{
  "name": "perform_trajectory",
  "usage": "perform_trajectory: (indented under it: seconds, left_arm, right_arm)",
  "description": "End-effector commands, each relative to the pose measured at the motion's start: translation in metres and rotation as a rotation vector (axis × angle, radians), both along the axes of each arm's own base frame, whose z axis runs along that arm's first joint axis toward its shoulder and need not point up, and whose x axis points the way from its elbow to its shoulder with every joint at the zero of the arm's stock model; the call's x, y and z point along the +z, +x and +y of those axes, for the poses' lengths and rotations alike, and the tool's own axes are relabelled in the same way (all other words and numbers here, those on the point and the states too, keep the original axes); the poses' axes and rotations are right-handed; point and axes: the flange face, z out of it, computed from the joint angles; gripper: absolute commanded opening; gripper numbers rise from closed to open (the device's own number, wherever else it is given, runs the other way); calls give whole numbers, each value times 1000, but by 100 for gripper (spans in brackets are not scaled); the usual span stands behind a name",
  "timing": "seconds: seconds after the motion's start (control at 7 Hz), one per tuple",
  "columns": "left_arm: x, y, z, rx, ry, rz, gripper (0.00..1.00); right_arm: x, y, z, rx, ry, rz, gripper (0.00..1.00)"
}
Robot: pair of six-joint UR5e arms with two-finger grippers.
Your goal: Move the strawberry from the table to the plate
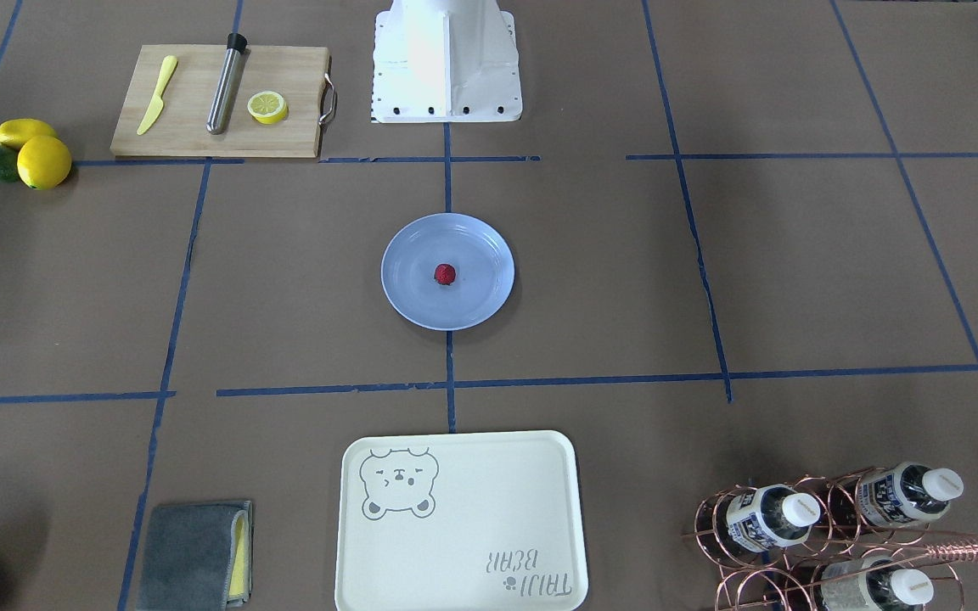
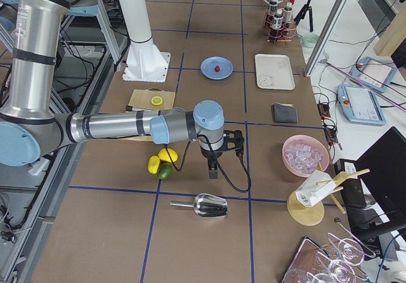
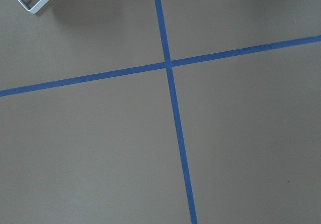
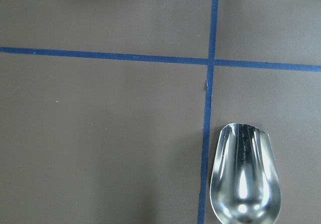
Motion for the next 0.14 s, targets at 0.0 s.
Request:
perform_trajectory:
  seconds: [0.0]
  left_arm:
    - [-4, 0, -5, 1, 11, 1, 100]
  right_arm:
    - [3, 0, 0, -4, 0, 5, 100]
